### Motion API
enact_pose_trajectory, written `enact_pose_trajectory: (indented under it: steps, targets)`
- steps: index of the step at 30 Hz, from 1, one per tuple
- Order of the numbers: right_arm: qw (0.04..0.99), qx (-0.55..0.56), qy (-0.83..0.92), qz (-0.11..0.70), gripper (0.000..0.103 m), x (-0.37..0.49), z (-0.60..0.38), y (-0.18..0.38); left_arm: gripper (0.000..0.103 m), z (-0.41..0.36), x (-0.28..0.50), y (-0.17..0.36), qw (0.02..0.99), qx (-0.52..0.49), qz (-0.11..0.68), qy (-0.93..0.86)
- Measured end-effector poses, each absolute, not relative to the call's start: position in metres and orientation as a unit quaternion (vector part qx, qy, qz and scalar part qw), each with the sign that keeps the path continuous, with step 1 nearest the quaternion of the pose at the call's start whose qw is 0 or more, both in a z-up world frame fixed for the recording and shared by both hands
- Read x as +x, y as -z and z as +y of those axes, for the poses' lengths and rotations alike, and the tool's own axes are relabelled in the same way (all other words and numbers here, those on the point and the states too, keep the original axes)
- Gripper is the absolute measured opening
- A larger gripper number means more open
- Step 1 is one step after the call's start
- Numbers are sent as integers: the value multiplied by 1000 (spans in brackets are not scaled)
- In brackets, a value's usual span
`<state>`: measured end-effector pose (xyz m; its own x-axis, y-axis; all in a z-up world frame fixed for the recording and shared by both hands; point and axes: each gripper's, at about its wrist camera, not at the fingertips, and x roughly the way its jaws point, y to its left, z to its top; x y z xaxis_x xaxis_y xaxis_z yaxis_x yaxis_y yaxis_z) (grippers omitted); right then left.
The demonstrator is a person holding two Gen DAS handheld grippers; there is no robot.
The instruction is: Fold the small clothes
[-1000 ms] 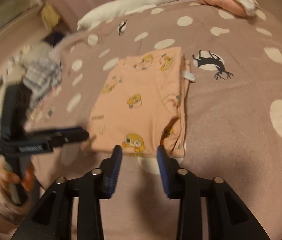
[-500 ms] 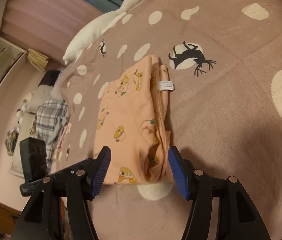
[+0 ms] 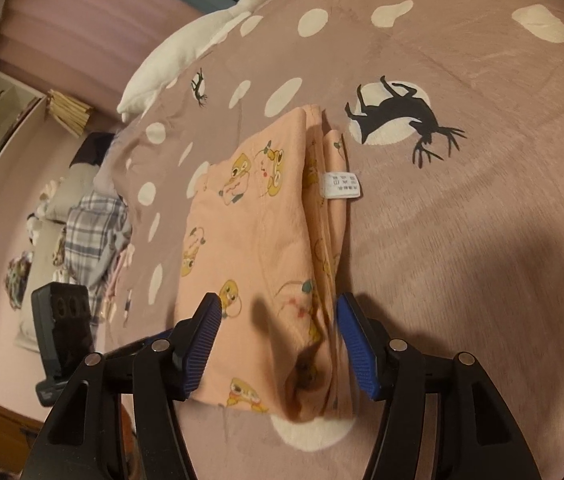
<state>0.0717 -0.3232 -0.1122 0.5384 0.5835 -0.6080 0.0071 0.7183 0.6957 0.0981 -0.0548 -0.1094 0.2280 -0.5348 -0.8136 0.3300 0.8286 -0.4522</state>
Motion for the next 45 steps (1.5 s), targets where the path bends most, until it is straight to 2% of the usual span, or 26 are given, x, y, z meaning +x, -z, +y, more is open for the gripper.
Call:
enact_pose_trajectory:
  steps: [17,24,45]
  targets:
    - [803,318,-200,462,60,106,-313,122,70,-72,116,114,775,-86,550,297]
    - [803,312,-206,464,61,111,-310,122,75,-80,121,114,774,-82,550,303]
    - [810,293,-211,463,60,118,-303,120,74,-88,129,115,777,-87,547,300]
